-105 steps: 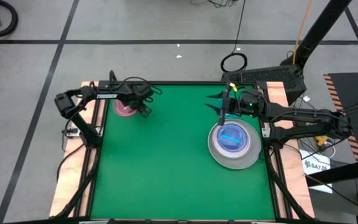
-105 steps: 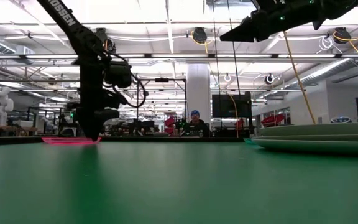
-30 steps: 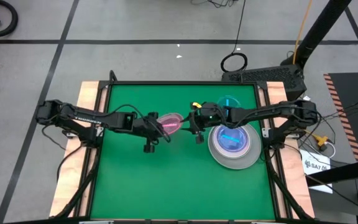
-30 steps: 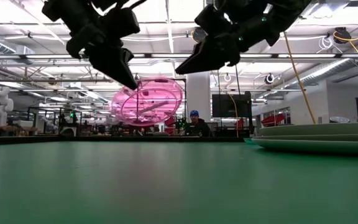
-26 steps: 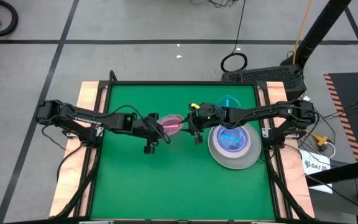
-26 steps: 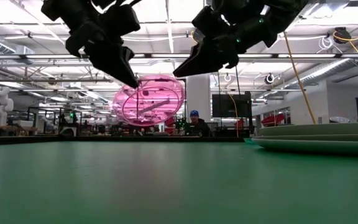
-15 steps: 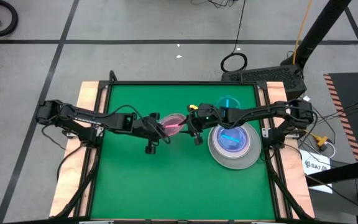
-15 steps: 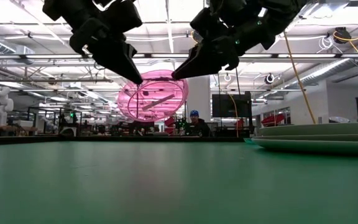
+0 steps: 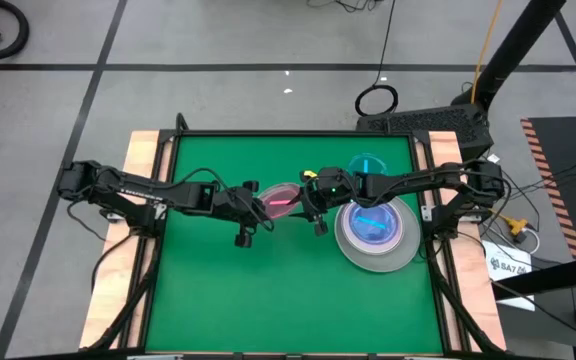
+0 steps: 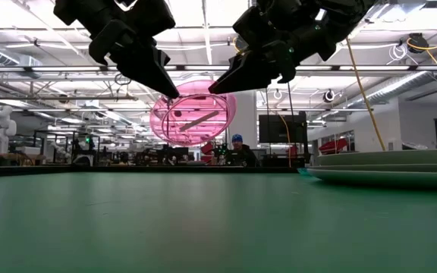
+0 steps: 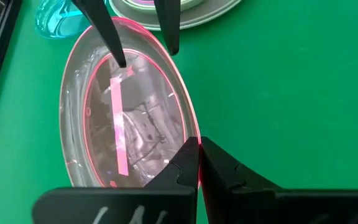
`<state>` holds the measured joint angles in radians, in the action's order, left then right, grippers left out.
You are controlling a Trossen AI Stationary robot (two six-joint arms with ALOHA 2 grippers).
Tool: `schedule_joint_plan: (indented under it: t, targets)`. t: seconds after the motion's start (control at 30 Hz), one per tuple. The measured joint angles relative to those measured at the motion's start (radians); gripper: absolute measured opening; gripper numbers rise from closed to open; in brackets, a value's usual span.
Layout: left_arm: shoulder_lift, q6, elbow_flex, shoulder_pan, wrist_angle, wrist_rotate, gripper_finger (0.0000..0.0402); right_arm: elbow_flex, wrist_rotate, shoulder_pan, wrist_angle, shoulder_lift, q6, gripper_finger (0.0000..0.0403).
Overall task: Stack plastic plates
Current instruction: Stack the pink plate on top of the blue plate
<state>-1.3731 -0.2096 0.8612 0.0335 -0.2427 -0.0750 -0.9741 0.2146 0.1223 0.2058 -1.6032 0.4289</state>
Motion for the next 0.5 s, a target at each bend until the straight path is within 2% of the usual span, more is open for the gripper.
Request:
schedule_joint_plan:
  t: [0.27,0.37,0.5]
  targets:
    - [0.000,0.000,0.000,0.000,0.001,0.000,0.0008,0.000,0.006,0.000,0.002,0.000,0.003,0.0130]
    - [0.000,-0.001,0.000,0.000,0.001,0.000,0.0008,0.001,0.052,0.000,0.008,0.000,0.003,0.0115]
    - [0.000,-0.001,0.000,0.000,0.001,0.000,0.0008,0.001,0.053,0.000,0.009,0.000,0.005,0.0087]
